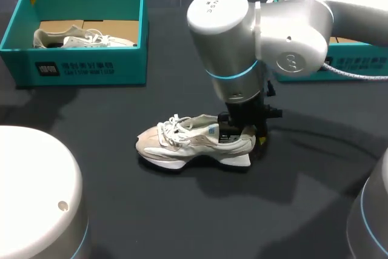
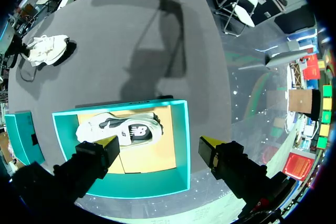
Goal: Take the shoe out of the shoebox, open the shoe tongue, remove and reinsert the insole, then place the shoe into the shoebox
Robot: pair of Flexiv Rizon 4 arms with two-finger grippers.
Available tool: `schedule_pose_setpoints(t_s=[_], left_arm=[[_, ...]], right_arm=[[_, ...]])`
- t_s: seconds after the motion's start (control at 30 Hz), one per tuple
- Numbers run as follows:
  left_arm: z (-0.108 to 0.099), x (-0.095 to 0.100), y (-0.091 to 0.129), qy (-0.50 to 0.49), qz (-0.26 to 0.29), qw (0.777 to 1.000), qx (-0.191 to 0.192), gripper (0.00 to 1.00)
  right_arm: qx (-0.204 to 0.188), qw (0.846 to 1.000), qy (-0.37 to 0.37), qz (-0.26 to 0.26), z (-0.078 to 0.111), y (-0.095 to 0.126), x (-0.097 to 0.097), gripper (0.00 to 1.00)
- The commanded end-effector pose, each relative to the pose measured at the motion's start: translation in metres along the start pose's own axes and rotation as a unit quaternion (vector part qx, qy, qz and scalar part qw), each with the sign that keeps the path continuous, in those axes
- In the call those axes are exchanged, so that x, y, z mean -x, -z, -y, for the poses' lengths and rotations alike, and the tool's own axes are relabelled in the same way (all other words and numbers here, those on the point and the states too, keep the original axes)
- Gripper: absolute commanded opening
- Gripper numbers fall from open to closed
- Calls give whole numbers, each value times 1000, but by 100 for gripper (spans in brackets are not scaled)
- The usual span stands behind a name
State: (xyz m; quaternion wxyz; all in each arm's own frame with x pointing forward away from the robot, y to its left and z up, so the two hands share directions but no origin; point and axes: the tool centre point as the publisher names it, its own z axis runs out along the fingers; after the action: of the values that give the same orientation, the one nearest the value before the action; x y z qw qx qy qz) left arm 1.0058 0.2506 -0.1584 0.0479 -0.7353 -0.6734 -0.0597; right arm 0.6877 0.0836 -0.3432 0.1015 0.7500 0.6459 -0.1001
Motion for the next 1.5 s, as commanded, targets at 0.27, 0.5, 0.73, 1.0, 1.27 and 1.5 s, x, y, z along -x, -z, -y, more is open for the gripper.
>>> schedule_pose_setpoints(t_s=[0.27, 0.5, 0.73, 1.0, 1.27, 1.5], left_arm=[[1, 0, 0, 0, -1, 1000, 0, 100], [1, 0, 0, 0, -1, 1000, 0, 100], [1, 0, 0, 0, -1, 1000, 0, 100], [1, 0, 0, 0, -1, 1000, 0, 100], [1, 0, 0, 0, -1, 1000, 0, 100], [1, 0, 0, 0, -1, 1000, 0, 100]], right_arm=[[-14, 1000, 9, -20, 8, -19, -10, 0], [-25, 999, 19, -35, 12, -29, -16, 0], [-35, 998, 23, -41, 14, -39, -21, 0], [-46, 997, 33, -49, 12, -47, -22, 0], [-45, 996, 43, -57, 11, -46, -23, 43], [-35, 996, 48, -66, 17, -32, -19, 100]])
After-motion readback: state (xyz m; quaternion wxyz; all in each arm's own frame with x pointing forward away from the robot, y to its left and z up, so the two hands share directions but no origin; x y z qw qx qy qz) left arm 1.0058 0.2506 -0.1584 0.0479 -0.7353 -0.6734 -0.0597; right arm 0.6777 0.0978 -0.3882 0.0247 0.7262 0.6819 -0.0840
